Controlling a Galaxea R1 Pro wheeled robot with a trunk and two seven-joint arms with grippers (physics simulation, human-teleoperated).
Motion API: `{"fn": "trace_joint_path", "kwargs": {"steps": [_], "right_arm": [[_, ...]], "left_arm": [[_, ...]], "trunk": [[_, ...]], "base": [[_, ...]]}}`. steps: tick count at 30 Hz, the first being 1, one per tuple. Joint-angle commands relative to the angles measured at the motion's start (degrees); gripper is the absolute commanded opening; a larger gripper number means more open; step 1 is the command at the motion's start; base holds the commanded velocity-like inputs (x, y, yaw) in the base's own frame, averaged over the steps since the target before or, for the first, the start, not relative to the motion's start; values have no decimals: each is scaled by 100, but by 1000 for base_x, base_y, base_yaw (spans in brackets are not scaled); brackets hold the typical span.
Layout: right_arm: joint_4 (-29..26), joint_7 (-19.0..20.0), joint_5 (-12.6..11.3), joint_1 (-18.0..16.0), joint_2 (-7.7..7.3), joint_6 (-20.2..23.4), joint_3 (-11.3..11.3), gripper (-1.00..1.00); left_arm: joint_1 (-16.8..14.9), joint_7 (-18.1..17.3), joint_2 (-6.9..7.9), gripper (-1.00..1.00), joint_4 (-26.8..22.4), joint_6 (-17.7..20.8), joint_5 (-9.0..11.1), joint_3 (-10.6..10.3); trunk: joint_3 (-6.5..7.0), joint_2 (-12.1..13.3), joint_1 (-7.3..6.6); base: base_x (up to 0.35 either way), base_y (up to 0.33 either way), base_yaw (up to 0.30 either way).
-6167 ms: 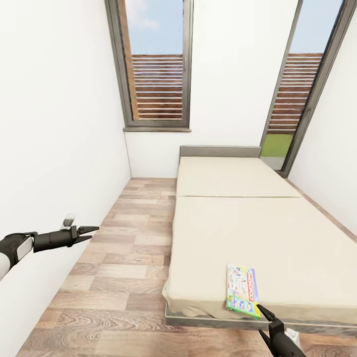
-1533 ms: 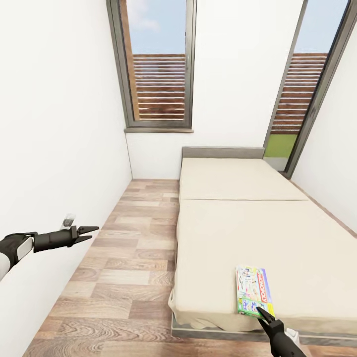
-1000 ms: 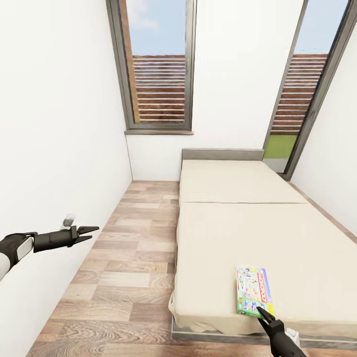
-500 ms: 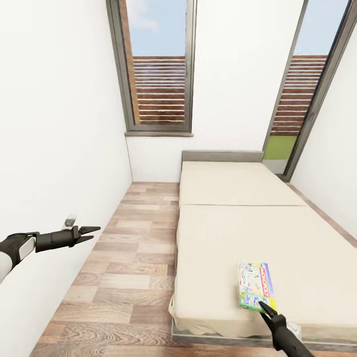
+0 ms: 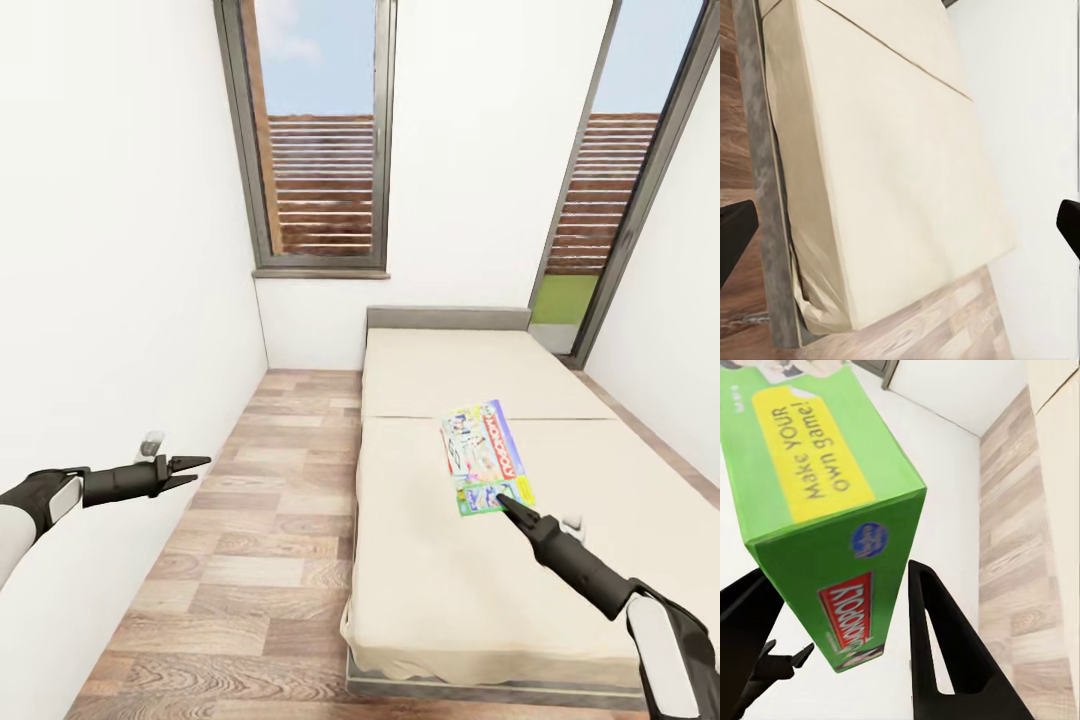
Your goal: Put all the toys in the child's room - the three board games (two on the bed and one on the table), the two jigsaw puzzles on the table, and the tennis ball on the table - inside the toy box on the table in the child's room.
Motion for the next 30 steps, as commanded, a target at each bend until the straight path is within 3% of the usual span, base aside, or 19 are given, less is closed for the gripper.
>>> {"fn": "trace_joint_path", "kwargs": {"steps": [1, 6, 13, 16, 30], "right_arm": [[-55, 36, 13, 29, 5, 34, -6, -100], [-151, 228, -12, 93, 20, 100, 8, -100], [-181, 1187, 7, 99, 132, 67, -134, -100], [-207, 1322, 7, 95, 149, 56, -225, -100], [-139, 1361, 8, 95, 153, 38, -234, -100]], "left_arm": [[-3, -18, -22, 100, -5, 57, -53, 46], [5, -2, -55, 100, -8, 58, -60, 46], [63, -2, -61, 100, -16, 17, -51, 46], [67, -9, -91, 100, -17, 6, -49, 46], [67, 3, -101, 100, -17, 3, -49, 46]], "trunk": [[13, 39, -23], [103, 239, -133], [228, 520, -286], [282, 640, -352], [533, 1202, -660]], "base": [[0, 0, 0], [0, 0, 0], [0, 0, 0], [0, 0, 0], [0, 0, 0]]}}
